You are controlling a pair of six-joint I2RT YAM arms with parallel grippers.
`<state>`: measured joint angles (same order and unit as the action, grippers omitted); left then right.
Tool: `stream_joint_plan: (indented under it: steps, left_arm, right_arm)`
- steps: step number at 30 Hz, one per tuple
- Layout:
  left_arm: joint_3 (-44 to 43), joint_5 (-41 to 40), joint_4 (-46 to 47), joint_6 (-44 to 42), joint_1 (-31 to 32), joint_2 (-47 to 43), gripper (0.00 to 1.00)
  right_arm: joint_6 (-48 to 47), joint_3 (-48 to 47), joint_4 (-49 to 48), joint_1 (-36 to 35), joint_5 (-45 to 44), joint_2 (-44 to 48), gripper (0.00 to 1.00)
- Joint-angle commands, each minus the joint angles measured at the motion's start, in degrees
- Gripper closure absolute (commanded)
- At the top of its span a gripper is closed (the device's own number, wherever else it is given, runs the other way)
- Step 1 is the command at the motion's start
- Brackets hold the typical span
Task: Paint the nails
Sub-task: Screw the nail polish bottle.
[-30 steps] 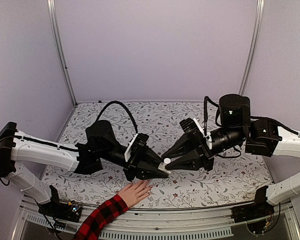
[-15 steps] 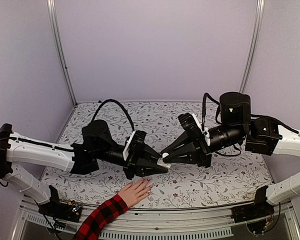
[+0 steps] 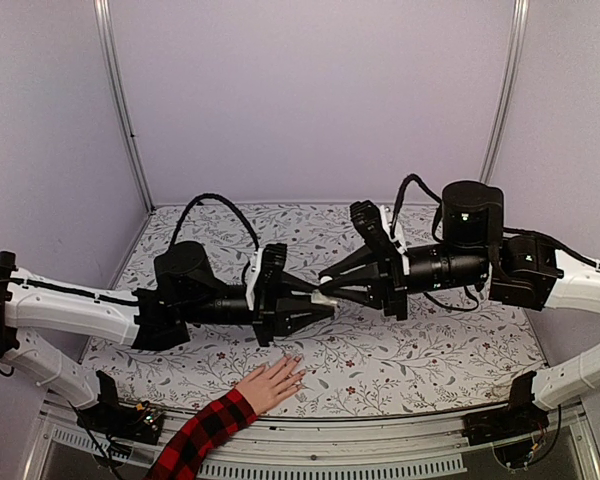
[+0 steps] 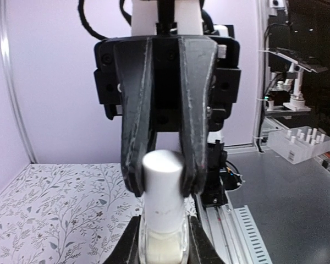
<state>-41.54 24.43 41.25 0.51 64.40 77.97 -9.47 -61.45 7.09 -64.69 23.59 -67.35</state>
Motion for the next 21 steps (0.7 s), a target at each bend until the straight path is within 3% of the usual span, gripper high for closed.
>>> stream_joint_plan:
  steps: [1,12,18,21]
  left_arm:
    - [-0.4,-16.8,2.2,-0.4,-0.7,-0.8,1.0]
    - [-3.9,-38.0,-0.5,-2.1,0.7,3.8,1.0]
    - [-5.3,-42.0,-2.6,-2.3,1.3,4.8,1.0]
    - [-3.8,-38.0,-1.9,-1.3,0.6,3.5,1.0]
  right_arm:
    - [4.1,-0.4,0.8,-0.4,-6.6,-2.4,1.0]
    - [11.4,-0.5,-0.9,-0.4,-20.9,-4.8,1.0]
    - [13.7,-0.1,-0.8,1.0,-25.6,-2.3,0.99]
    - [13.6,1.2,-2.2,1.6,-22.4,0.9,0.7]
